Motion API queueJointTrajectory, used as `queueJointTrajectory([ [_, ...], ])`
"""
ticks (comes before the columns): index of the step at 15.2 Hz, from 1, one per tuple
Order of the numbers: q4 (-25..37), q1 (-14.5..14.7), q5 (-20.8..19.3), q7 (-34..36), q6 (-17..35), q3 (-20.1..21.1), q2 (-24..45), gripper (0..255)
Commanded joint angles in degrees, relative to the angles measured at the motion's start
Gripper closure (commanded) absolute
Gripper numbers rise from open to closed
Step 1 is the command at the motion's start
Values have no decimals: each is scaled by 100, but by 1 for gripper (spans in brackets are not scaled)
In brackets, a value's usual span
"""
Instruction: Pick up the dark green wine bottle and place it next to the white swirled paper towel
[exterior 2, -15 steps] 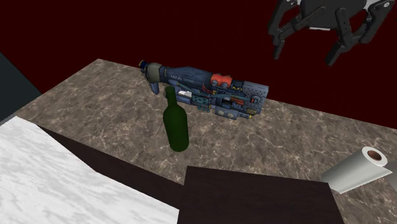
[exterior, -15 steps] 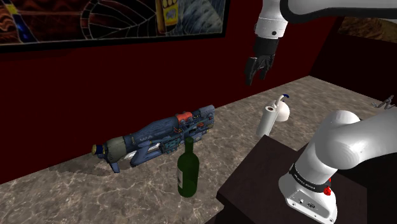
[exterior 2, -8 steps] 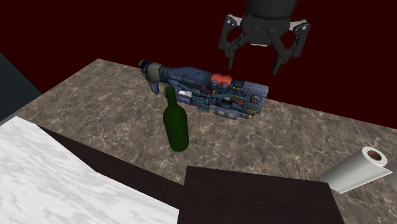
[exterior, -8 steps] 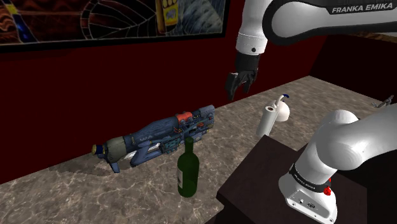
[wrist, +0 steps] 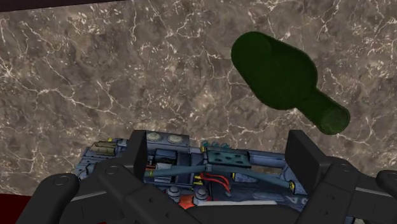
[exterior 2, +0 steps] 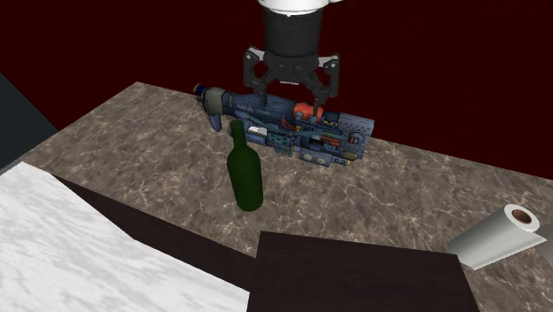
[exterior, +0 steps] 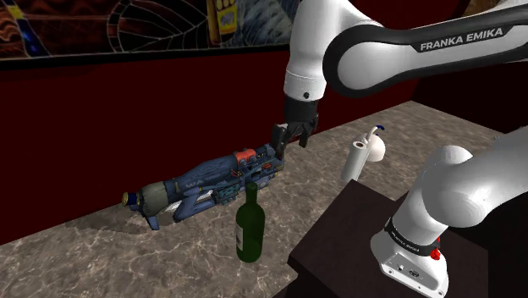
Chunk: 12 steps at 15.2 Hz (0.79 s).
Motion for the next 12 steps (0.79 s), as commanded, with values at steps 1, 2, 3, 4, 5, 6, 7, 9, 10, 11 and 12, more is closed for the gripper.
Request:
queueJointTrajectory([
  [1, 44, 30, 35, 230, 306, 243, 304, 0],
  [2, 92, 45, 40, 357, 428, 368, 454, 0],
  [3, 147, 55, 35, 487, 549, 495, 611, 0],
  [4, 209, 62, 19, 622, 668, 622, 774, 0],
  [5, 277, 65, -9, 761, 784, 749, 943, 0],
  [6, 353, 63, -49, 905, 898, 877, 1120, 0],
  [7, 436, 59, -104, 1055, 1010, 1004, 1303, 0],
  [9, 613, 46, -252, 1363, 1212, 1245, 1673, 0],
  [10, 565, 43, -266, 1376, 1294, 1258, 1712, 0],
  [11, 519, 39, -281, 1389, 1377, 1273, 1752, 0],
  [12, 474, 34, -296, 1403, 1459, 1288, 1793, 0],
])
